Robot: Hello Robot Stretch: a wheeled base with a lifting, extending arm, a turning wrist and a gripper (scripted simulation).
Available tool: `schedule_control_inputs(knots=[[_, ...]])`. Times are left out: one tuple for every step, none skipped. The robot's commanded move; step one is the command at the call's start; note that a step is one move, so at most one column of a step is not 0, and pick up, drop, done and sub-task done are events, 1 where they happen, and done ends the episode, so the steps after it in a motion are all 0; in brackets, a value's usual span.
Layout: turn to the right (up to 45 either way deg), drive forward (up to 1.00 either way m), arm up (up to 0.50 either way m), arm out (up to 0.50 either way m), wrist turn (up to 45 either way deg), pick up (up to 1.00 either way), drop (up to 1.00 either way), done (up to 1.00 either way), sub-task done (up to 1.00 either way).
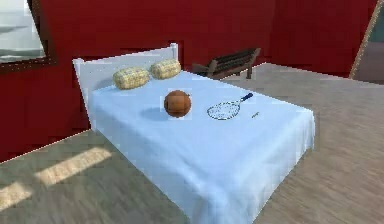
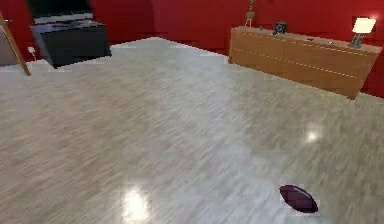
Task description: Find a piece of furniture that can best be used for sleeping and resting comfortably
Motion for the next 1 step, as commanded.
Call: schedule_control_inputs(knots=[[0.0, 0.0, 0.0, 0.0, 0.0, 0.0, 0.0, 1.0, 0.0]])
